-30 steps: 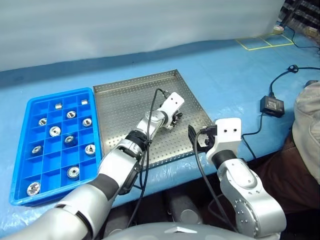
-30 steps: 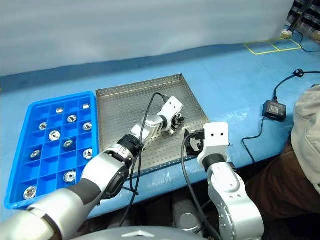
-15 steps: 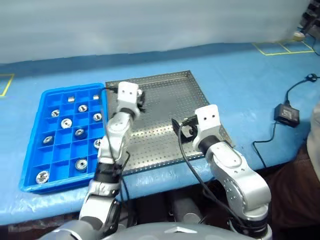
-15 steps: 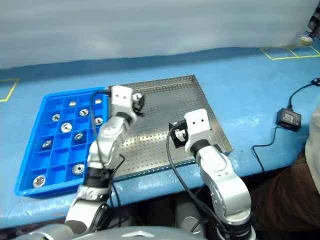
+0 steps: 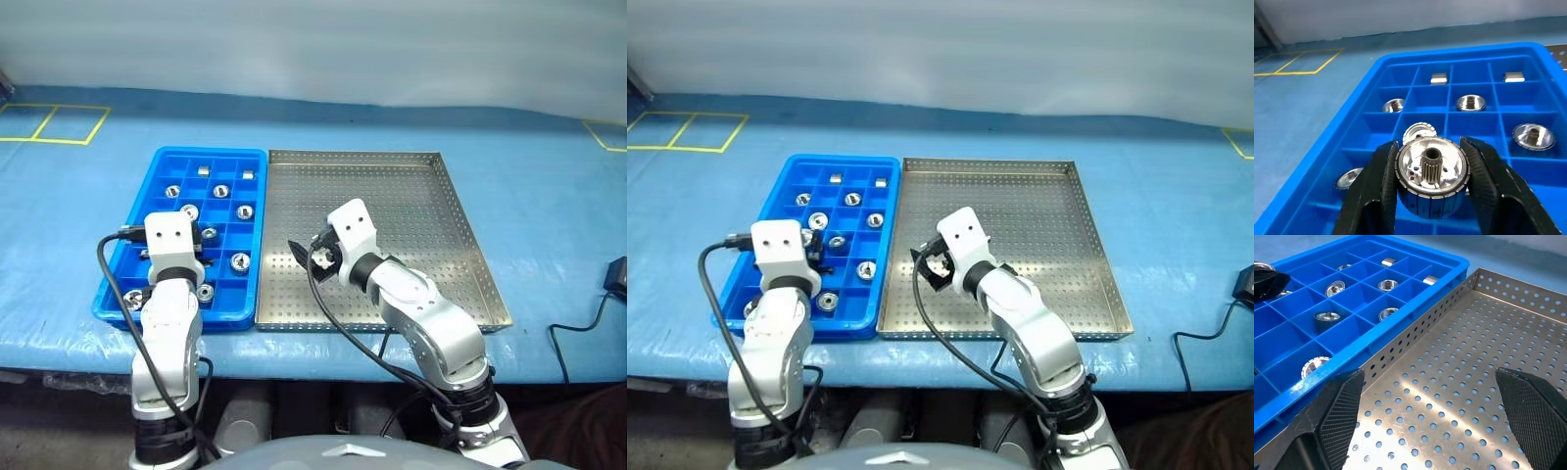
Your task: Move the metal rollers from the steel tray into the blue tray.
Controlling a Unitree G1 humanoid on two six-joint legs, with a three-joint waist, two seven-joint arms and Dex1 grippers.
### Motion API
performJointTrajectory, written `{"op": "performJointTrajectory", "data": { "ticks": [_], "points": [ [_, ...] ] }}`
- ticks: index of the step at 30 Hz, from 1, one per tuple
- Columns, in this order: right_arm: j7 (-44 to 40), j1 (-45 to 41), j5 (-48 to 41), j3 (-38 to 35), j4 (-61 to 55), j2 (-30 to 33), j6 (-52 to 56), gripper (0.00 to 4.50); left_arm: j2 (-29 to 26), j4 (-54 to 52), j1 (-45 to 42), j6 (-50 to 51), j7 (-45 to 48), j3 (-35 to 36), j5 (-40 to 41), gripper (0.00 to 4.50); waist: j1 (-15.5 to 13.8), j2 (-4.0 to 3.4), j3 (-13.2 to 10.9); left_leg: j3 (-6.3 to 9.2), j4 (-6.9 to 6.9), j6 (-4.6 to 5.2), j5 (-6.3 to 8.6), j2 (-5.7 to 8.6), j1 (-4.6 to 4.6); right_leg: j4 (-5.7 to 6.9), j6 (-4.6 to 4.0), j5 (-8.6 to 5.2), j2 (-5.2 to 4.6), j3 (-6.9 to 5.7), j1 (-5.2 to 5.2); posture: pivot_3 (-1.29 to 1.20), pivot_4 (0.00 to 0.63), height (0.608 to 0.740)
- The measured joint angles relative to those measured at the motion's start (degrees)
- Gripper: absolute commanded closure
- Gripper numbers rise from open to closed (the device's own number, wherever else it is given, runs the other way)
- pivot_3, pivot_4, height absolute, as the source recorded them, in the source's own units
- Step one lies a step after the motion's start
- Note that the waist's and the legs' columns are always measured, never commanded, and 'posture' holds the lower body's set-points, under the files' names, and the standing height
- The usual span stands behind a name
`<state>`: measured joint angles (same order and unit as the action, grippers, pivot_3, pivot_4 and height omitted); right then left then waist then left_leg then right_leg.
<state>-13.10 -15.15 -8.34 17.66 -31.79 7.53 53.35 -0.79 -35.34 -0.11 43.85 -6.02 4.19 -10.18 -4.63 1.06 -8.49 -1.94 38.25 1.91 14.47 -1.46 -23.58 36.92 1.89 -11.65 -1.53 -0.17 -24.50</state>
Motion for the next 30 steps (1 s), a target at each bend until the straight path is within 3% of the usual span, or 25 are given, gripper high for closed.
{"op": "performJointTrajectory", "data": {
  "ticks": [11, 19, 30],
  "points": [
    [-0.7, -0.1, -0.3, 0.6, 0.1, -0.6, -0.3, 0.0, 0.4, -1.5, 4.2, 3.7, -0.2, 0.2, -0.7, 2.81, -0.8, 0.0, 0.0, 0.14, 0.0, -0.05, -0.03, -0.03, -0.03, 0.01, -0.11, -0.15, 0.0, -0.19, 0.02, 0.26, 0.15, 0.74],
    [-0.1, 0.5, -0.3, 0.3, 0.1, -0.6, -0.3, 0.0, 0.5, -1.5, 2.7, 4.4, 0.1, 1.5, -0.1, 0.17, -0.6, 0.0, 0.0, 0.19, -0.01, -0.07, -0.04, -0.04, -0.04, 0.02, -0.12, -0.13, 0.0, -0.28, 0.03, 0.23, 0.15, 0.74],
    [2.5, 4.0, 0.2, -5.2, -0.6, 1.3, -0.3, 0.0, -9.1, -1.5, -0.5, -2.9, 15.1, -1.2, 8.7, 0.17, 0.2, -0.01, 0.0, 0.19, -0.03, -0.08, -0.05, -0.04, -0.05, 0.01, -0.34, -0.16, -0.03, -0.3, 0.02, 0.15, 0.15, 0.74]
  ]
}}
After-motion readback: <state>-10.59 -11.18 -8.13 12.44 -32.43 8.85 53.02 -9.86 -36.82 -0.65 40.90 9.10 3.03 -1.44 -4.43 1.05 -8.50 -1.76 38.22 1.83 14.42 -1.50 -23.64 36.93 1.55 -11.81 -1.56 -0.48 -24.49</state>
